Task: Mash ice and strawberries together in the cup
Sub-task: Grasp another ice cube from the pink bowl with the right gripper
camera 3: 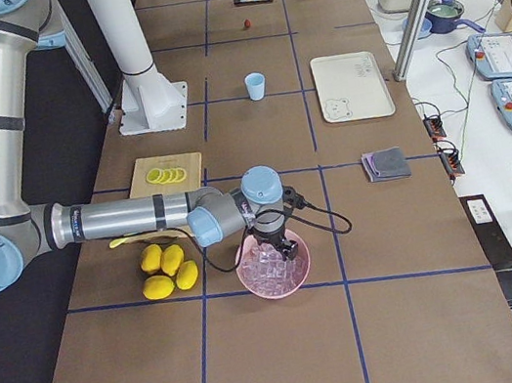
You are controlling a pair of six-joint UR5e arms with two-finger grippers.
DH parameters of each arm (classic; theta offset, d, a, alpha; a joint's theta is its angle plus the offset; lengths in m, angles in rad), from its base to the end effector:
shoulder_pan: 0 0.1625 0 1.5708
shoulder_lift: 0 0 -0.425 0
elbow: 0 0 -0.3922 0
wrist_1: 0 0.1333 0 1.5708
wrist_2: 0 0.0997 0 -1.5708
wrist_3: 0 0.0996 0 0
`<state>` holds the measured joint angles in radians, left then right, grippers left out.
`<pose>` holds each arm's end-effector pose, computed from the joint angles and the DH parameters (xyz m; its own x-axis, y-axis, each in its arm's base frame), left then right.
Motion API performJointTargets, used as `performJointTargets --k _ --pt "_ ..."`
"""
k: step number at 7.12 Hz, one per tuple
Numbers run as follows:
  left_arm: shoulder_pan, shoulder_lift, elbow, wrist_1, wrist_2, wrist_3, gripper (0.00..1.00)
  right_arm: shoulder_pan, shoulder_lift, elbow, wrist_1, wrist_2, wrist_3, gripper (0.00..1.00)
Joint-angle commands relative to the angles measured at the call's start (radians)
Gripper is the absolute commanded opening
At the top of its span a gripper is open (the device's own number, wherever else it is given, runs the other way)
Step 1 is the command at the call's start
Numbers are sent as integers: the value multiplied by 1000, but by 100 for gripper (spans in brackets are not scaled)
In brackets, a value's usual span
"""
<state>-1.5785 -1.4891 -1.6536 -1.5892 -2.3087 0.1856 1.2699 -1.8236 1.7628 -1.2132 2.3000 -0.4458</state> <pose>-0.0698 -0.4581 0.6574 0.7287 0.1918 -0.6575 -0.1290 0.9812 0.1433 -0.0553 -0.4040 0.6397 0.4683 -0.7611 0.4488 0.5379 0.6485 0.5386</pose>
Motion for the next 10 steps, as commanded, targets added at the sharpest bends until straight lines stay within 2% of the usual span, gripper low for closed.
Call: performJointTargets --k 1,8,9,10 --pt "0 0 2 0 0 0 100 -44 3 -5 -5 1 4 77" --pt "0 0 5 0 0 0 100 -75 -16 -28 -8 -8 -7 66" --pt "0 0 5 0 0 0 100 -75 -16 -28 -8 -8 -8 55" --pt "0 0 5 0 0 0 100 -75 -16 -28 -8 -8 -10 35"
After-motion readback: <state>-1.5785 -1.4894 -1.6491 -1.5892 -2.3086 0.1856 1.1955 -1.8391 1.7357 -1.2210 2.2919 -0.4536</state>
